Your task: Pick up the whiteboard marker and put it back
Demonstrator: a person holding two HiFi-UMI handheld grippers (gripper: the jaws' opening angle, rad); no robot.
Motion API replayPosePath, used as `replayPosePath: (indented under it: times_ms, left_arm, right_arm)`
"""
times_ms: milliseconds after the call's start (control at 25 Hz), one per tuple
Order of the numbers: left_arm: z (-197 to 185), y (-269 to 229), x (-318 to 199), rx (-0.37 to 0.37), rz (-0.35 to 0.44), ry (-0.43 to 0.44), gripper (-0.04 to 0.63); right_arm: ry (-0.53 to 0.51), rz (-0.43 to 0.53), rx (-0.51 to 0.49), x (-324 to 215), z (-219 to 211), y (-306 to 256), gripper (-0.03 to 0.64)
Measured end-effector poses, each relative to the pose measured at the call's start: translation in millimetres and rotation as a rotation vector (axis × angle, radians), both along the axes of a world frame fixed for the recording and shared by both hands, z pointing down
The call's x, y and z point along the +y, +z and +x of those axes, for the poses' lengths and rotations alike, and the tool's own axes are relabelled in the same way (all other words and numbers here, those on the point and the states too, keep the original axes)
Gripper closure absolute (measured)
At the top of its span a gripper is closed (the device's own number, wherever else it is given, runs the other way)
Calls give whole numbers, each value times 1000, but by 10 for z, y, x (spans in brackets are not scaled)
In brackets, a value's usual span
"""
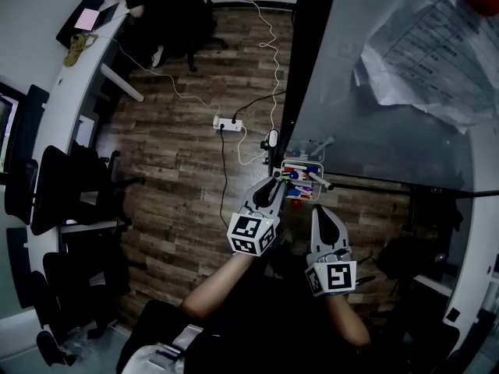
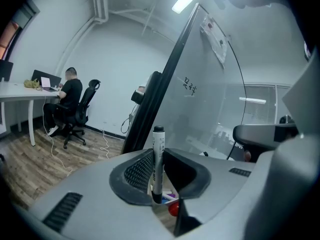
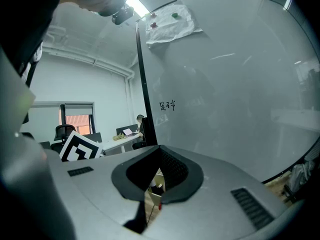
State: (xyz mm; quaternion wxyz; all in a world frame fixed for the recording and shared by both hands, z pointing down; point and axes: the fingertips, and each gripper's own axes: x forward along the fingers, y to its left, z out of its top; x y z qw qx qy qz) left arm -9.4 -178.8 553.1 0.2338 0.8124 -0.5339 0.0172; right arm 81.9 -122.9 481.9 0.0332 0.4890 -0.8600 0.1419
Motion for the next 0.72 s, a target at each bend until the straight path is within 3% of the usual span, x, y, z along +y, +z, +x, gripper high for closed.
replayPosePath:
  times_ms: [720]
  left_arm:
    - [-43,-600,288,-24,139,11,522]
  right_arm:
    - [10,76,-2,216,-14,-257,603]
